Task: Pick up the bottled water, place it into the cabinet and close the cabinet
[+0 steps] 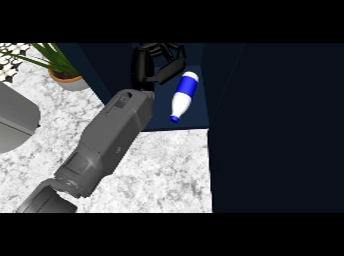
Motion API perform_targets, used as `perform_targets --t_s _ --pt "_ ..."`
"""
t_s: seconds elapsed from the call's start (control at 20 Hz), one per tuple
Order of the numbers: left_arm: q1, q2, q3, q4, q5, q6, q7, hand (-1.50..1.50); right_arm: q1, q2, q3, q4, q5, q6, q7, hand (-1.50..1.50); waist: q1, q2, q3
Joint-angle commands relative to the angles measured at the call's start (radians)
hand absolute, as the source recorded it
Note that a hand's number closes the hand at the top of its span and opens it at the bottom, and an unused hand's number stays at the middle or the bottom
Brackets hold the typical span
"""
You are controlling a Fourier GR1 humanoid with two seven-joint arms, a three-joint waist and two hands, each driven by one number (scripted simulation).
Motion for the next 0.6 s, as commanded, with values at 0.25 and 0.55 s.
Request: perform_targets --t_s 0.25,0.55 --pt "0.19 -0.001 -0.211 -0.281 0.167 -0.166 0.085 1.5 0.008 -0.01 0.048 -0.152 0.035 -0.041 0.097 -1.5 0.028 -0.015 -0.001" --pt "0.425 -0.001 -0.385 -0.546 0.237 -0.191 0.1 -1.5 0.041 -0.014 0.068 -0.16 0.037 -0.072 0.095 -1.5 0.053 -0.025 0.0"
